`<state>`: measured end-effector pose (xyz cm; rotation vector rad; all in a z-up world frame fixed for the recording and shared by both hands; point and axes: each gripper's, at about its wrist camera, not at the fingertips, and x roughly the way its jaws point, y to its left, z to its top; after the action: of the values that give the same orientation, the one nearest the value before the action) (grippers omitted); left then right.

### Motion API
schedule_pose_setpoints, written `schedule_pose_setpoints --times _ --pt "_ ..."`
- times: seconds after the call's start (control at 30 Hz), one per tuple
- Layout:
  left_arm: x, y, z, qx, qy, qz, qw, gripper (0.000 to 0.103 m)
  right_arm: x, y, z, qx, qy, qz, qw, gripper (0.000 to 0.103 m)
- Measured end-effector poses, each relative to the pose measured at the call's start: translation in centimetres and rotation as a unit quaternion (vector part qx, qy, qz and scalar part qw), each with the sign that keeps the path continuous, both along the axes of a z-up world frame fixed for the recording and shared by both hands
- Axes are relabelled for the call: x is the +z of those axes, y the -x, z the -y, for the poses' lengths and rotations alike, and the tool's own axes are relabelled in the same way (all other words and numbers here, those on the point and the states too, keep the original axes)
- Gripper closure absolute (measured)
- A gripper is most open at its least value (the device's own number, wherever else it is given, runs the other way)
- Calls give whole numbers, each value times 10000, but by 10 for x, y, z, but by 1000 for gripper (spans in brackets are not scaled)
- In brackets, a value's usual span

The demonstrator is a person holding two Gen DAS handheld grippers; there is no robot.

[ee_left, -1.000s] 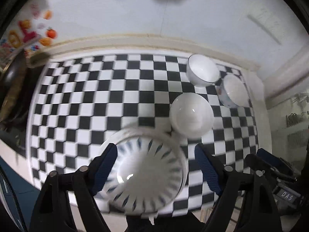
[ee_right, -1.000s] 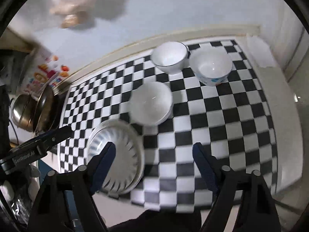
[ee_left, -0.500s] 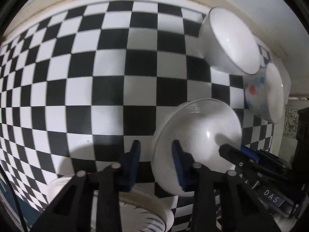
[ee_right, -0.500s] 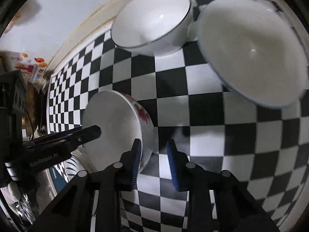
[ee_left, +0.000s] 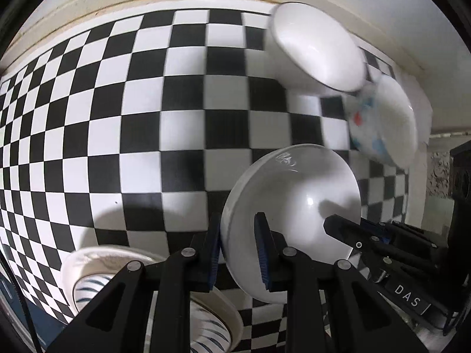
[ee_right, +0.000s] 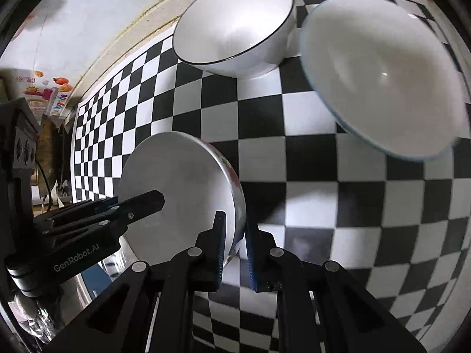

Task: Organize plates and bowls

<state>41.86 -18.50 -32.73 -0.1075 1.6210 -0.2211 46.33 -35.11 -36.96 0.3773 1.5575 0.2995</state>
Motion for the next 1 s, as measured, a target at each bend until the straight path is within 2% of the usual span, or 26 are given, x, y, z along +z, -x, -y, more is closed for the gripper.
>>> schedule_pose_setpoints --times 0.33,0.53,0.73,1.0 --pt "29 30 24 -321 294 121 9990 83 42 48 38 -92 144 181 9997 88" --pt "37 50 37 -568 324 106 9978 83 53 76 55 -181 208 194 9994 88" --pt "27 67 53 -765 318 -23 9966 83 51 99 66 -270 264 102 9992 88" --pt "8 80 62 -959 308 -292 9945 83 31 125 79 -414 252 -183 9987 88"
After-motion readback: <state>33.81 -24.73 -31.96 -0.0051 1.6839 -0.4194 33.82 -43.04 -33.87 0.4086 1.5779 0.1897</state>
